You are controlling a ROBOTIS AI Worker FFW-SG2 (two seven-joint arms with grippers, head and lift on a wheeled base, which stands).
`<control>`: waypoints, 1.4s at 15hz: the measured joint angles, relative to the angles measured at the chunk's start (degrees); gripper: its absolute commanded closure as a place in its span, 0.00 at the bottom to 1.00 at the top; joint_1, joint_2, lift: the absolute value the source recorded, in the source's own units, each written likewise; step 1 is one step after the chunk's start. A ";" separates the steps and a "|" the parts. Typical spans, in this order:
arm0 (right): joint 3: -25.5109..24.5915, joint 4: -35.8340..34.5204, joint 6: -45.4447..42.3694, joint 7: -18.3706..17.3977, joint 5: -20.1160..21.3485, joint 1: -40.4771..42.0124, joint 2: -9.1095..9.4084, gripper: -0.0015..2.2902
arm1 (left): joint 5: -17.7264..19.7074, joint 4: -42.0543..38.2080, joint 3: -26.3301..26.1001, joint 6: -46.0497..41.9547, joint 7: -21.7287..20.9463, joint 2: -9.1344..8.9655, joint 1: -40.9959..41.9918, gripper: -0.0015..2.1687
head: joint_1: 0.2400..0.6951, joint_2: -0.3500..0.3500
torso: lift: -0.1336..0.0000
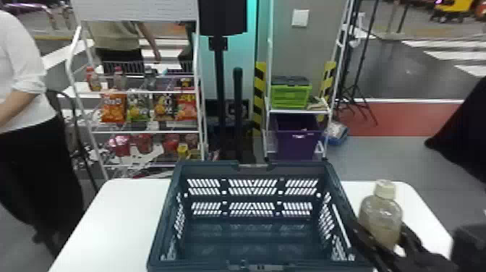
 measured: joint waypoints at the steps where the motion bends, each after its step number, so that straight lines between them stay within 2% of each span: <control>1: 1.65 0.26 5.00 -0.08 1.13 -3.60 -0.03 1.00 | 0.12 0.14 0.02 0.00 0.00 0.10 -0.05 0.07 | 0.57 0.50 | 1.00; 4: 6.80 3.27 16.39 -0.68 4.25 -12.98 -0.14 1.00 | 0.36 0.45 0.06 0.00 -0.06 0.35 -0.23 0.07 | 0.57 0.50 | 1.00; 7: 11.04 8.70 24.27 -1.45 5.21 -21.12 -0.20 1.00 | 0.51 1.02 0.07 0.00 -0.08 0.40 -0.42 0.07 | 0.57 0.50 | 1.00; 9: 13.25 12.71 26.39 -1.73 4.39 -25.40 -0.02 1.00 | 0.57 1.46 0.06 0.00 -0.08 0.40 -0.58 0.07 | 0.57 0.50 | 1.00; 11: 15.69 16.60 29.16 -3.79 3.73 -29.28 0.47 1.00 | 0.60 1.72 0.04 -0.01 -0.08 0.39 -0.69 0.07 | 0.57 0.50 | 1.00; 16: 17.18 22.57 49.40 -7.37 -1.71 -38.63 2.58 1.00 | 0.60 2.09 0.04 -0.18 -0.08 0.38 -0.72 0.07 | 0.57 0.50 | 1.00; 19: 17.23 29.52 52.29 -8.64 -4.34 -43.25 2.78 1.00 | 0.60 2.26 -0.01 -0.18 -0.12 0.37 -0.81 0.07 | 0.57 0.50 | 1.00; 21: 17.64 34.98 51.75 -9.17 -4.59 -45.58 2.78 1.00 | 0.65 2.40 -0.05 -0.18 -0.12 0.39 -0.87 0.07 | 0.57 0.50 | 1.00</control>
